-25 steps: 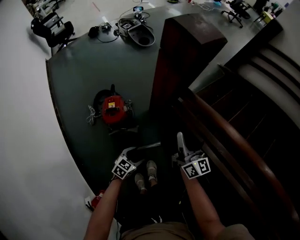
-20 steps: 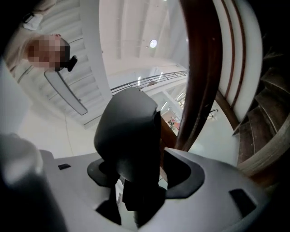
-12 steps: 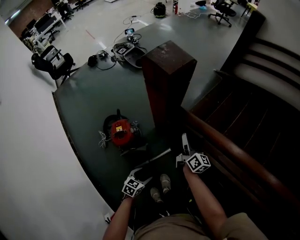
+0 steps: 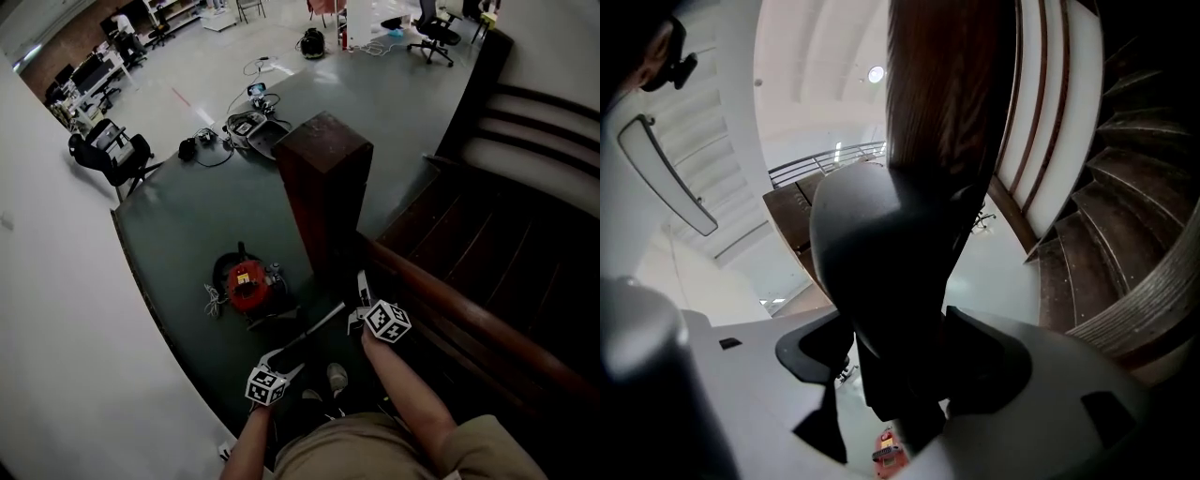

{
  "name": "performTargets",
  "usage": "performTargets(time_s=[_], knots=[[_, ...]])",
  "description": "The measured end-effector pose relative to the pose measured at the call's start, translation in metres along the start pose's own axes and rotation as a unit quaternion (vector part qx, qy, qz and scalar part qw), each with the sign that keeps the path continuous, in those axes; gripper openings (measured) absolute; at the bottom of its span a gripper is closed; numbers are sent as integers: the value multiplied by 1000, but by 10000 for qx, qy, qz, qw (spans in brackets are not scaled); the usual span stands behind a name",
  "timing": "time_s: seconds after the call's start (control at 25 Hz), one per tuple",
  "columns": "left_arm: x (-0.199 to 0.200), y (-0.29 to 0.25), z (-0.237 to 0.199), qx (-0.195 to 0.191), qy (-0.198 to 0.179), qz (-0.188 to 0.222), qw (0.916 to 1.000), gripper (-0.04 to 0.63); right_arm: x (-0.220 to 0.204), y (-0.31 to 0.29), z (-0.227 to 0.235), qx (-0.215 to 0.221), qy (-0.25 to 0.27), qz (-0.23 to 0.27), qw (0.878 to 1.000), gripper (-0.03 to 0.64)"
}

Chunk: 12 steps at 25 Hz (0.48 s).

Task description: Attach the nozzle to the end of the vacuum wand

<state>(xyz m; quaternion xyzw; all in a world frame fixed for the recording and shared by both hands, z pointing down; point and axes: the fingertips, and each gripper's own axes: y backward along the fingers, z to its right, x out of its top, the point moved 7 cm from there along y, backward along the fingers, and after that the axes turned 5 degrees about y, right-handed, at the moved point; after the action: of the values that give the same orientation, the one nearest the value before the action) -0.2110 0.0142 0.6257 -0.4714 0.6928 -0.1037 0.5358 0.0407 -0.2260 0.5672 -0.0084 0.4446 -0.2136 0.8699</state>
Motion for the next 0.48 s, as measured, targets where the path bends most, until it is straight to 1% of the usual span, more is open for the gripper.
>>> performTargets(time_s=[0.08,0.24,0.36,0.48], knots=[[1,5,-4,63,104,110,9999,288,0,-3,0,21,56,-57,10000,286],[-7,14,-1,111,-152,23,9998,288,-4,-1,0,125,278,-402,9987,286],[-7,21,-2,88,-249,49,9996,288,-5,3,-4,233,525,-439,9974,287],[-3,26,-2,99,-307,28,9995,288,-6,7,-3,196,794,-438,9957,287]])
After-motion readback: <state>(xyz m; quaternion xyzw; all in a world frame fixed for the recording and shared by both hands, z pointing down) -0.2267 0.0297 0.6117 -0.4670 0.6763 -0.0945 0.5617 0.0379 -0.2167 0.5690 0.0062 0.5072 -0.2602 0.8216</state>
